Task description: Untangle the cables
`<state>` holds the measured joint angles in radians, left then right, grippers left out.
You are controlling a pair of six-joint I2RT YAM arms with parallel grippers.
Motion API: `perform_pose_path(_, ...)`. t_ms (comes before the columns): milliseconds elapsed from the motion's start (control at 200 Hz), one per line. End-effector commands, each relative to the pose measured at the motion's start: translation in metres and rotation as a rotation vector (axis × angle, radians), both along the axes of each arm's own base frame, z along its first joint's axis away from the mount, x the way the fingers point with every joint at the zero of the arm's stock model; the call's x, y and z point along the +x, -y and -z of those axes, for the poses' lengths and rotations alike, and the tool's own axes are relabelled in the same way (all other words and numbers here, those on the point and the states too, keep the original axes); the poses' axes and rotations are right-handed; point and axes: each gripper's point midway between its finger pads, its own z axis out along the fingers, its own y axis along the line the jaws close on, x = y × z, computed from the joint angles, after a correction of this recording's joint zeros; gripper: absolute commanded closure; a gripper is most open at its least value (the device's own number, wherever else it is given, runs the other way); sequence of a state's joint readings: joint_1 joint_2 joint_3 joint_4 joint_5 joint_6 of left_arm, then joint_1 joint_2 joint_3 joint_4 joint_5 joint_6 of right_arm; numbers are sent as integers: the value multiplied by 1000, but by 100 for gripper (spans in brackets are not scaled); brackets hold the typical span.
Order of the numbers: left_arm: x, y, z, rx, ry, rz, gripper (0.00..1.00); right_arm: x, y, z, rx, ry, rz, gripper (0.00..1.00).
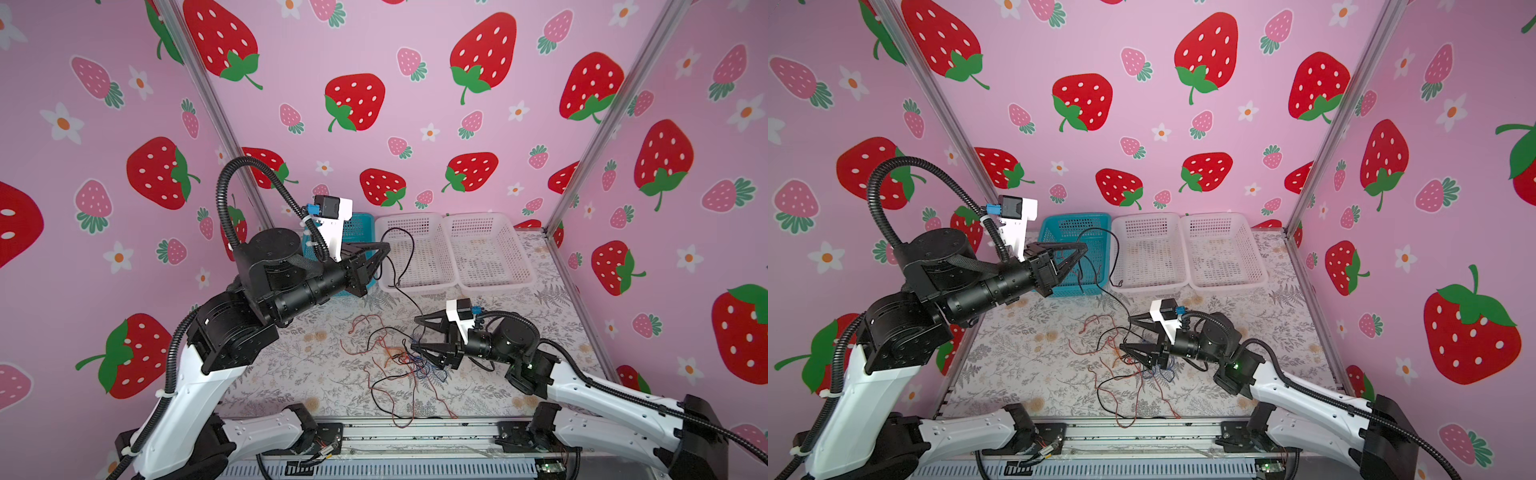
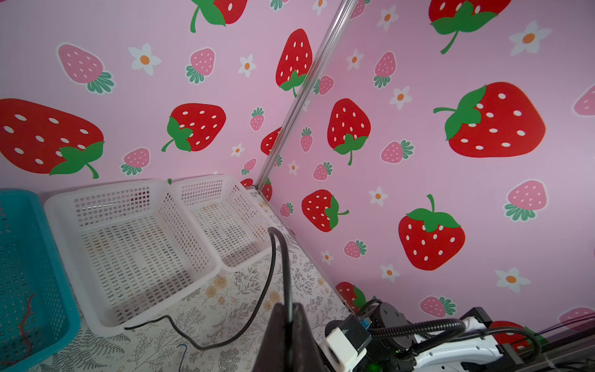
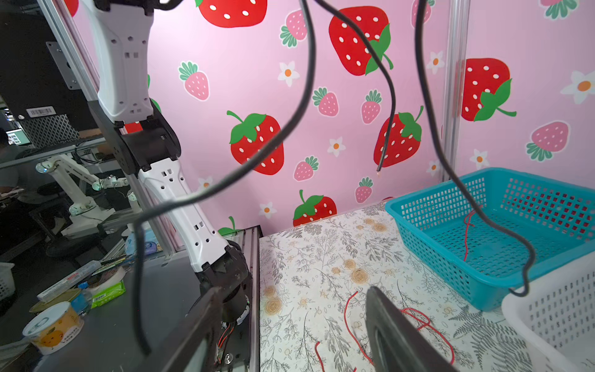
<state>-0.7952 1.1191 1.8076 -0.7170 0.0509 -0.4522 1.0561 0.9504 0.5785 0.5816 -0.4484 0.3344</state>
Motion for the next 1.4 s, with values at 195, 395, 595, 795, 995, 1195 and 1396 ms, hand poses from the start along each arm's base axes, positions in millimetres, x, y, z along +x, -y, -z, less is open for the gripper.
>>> perform_pose_path(195, 7, -11, 15, 46, -4, -55, 100, 39, 31, 11, -120, 22, 307, 24)
perform_pose_path(395, 10, -10, 20, 62, -13, -60, 100, 50, 50, 0, -135, 23, 416, 21)
perform_pose_path(595, 13, -10, 29, 87, -32, -67, 100, 82, 84, -5, -167, -29, 663, 18)
perform_pose_path(795, 16, -5, 39, 102, -53, -63, 100, 19, 56, -42, -12, 1, 265, 18)
perform_pose_path(995, 18, -4, 44, 107, -64, -65, 100, -27, 31, -46, 32, -49, -72, 17)
perform_pose_path(1195, 19, -6, 47, 119, -67, -76, 100, -29, 18, -25, -5, -101, -130, 41)
perform_pose_path(1396, 21, -13, 50, 135, -62, -96, 100, -3, 24, -6, -55, -128, 44, 95)
